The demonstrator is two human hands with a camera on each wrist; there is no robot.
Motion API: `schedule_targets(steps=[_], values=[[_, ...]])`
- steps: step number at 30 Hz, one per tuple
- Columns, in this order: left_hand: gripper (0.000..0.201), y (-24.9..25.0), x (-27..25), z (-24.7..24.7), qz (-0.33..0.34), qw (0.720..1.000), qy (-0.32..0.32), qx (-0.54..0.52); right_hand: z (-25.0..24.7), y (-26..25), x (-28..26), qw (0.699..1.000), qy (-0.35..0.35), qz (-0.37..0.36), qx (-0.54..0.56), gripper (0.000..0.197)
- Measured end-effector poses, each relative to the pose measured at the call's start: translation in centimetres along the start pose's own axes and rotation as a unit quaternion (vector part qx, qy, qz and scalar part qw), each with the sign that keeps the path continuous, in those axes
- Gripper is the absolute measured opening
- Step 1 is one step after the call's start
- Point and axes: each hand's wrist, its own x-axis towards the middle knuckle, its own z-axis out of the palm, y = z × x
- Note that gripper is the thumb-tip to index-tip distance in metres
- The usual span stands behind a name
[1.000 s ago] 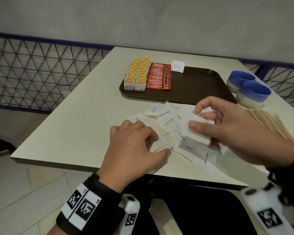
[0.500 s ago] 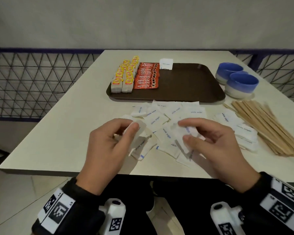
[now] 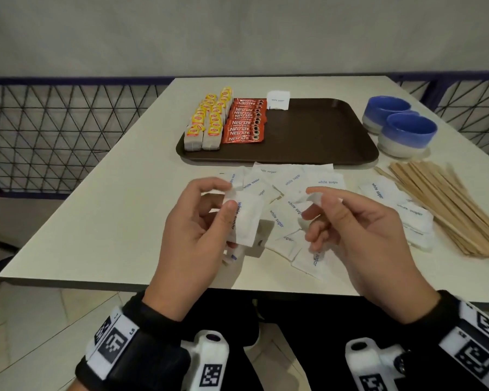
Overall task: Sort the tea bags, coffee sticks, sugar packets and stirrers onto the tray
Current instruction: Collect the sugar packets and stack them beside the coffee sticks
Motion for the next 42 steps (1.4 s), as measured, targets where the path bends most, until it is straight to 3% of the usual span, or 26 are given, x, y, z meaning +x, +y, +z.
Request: schedule_targets(steps=[6,12,14,17,21,23,28,30,34,38,42], values=[[0.015,-0.1,-0.5,0.5,-0.011,0.999,-0.035,-0.006,0.0,-0.4,0.1,0.998,0.019,0.055,-0.011,0.061],[0.063,0.1,-0.4,0.6,-0.022,0.996,-0.077,-0.049,-0.1,-0.9,-0.2,0.997,0.025,0.058,-0.048,0.065],[0.056,0.1,-0.4,0.7,-0.012,0.996,-0.072,-0.043,0.0,-1.0,-0.3,0.998,0.016,0.047,-0.044,0.057],[0.027,-0.2,-0.4,0.4,0.043,0.995,-0.091,-0.008,0.1,-0.8,-0.2,0.998,-0.017,0.050,-0.038,0.042],[0.014,0.2,-0.3,0.0,0.081,0.990,-0.084,0.075,0.1,-0.9,0.0,0.997,-0.060,0.050,0.015,0.023],[0.022,0.0,-0.2,-0.1,0.079,0.992,-0.072,0.069,-0.1,-1.0,0.0,0.994,-0.079,0.061,0.053,0.020],[0.046,-0.3,-0.3,0.2,0.078,0.994,-0.075,0.027,-0.3,-0.3,0.0,0.994,-0.077,0.058,0.049,0.055],[0.046,-0.4,-0.4,0.3,0.053,0.997,-0.059,0.001,0.0,-0.2,0.0,0.996,-0.062,0.056,0.036,0.047],[0.047,-0.6,-0.3,0.3,0.020,0.998,-0.055,-0.012,0.2,-0.7,0.0,0.997,-0.045,0.058,0.016,0.011],[0.044,-0.2,-0.2,0.3,-0.003,0.997,-0.058,-0.049,0.2,-1.3,-0.1,0.996,-0.039,0.068,0.032,0.009],[0.025,0.0,-0.2,0.0,0.004,0.993,-0.057,-0.105,-0.4,-0.9,-0.2,0.997,-0.010,0.078,0.012,0.025]])
